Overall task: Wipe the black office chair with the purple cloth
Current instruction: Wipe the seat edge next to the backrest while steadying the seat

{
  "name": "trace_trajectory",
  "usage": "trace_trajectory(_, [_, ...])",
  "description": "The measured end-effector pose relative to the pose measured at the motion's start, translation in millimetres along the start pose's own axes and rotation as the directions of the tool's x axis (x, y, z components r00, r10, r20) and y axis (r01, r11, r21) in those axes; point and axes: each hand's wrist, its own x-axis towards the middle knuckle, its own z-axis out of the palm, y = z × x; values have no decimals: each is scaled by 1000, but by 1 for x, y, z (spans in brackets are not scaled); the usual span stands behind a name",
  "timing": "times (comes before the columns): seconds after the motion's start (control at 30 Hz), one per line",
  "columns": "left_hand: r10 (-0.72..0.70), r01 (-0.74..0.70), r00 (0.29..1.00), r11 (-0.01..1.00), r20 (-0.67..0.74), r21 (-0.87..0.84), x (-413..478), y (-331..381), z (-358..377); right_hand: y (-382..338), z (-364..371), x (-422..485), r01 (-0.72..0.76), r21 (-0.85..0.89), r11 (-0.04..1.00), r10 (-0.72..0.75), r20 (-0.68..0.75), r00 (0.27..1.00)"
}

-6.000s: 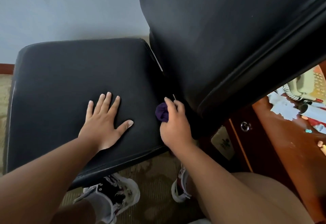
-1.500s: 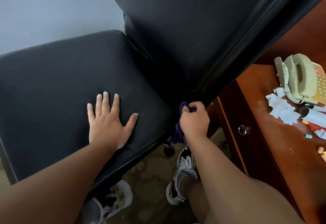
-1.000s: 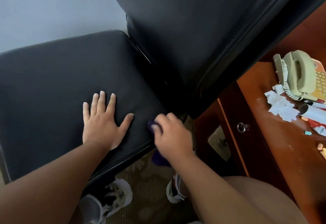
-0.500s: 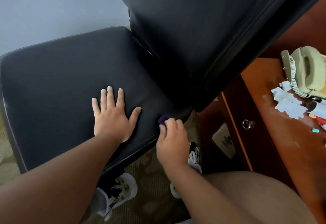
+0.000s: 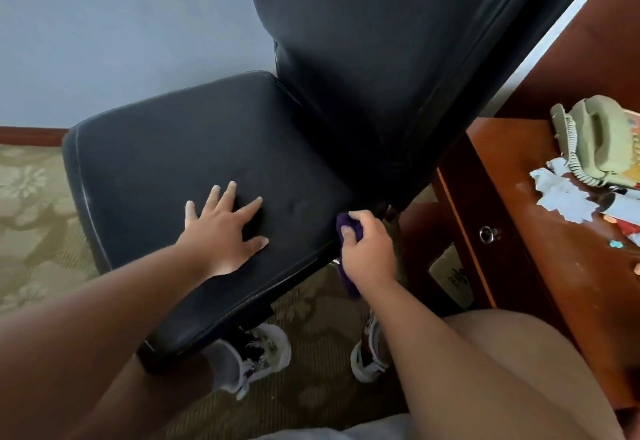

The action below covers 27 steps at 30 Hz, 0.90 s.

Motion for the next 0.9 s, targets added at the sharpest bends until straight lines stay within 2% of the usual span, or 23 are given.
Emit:
trace_trajectory(0.07, [-66,66,996,998,57,14,-21,-10,3,-5,6,-4,-88,110,990,89,-3,996])
trace_trajectory(0.13, [-101,100,988,995,114,17,-32,-12,9,-11,12,-17,-91,132,987,89,20,996])
trace_trajectory(0.23, [-124,122,985,992,118,20,-31,-7,13,-21,27,-49,55,81,995,-63,100,993])
trace_trajectory(0.37, [-135,133,982,991,130,22,-28,-8,13,-36,43,-88,281,-16,960,-271,222,937])
trace_trajectory(0.43, [-127,128,982,992,139,4,-28,-14,13,-38,40,-84,369,-142,919,-333,226,916])
trace_trajectory(0.5, [-110,114,983,993,144,-18,-27,-19,13,-37,33,-70,396,-213,894,-363,175,915])
trace_trajectory(0.6, [-91,99,984,994,155,-44,-27,-24,14,-30,17,-32,207,-239,949,-200,53,978])
trace_trajectory(0.7, [-85,95,982,994,170,-51,-26,-26,12,-14,-2,11,13,-214,977,-25,-56,998])
trace_trajectory(0.9, [-118,120,974,993,194,3,-21,-20,12,-16,12,16,-124,-96,988,108,-158,982])
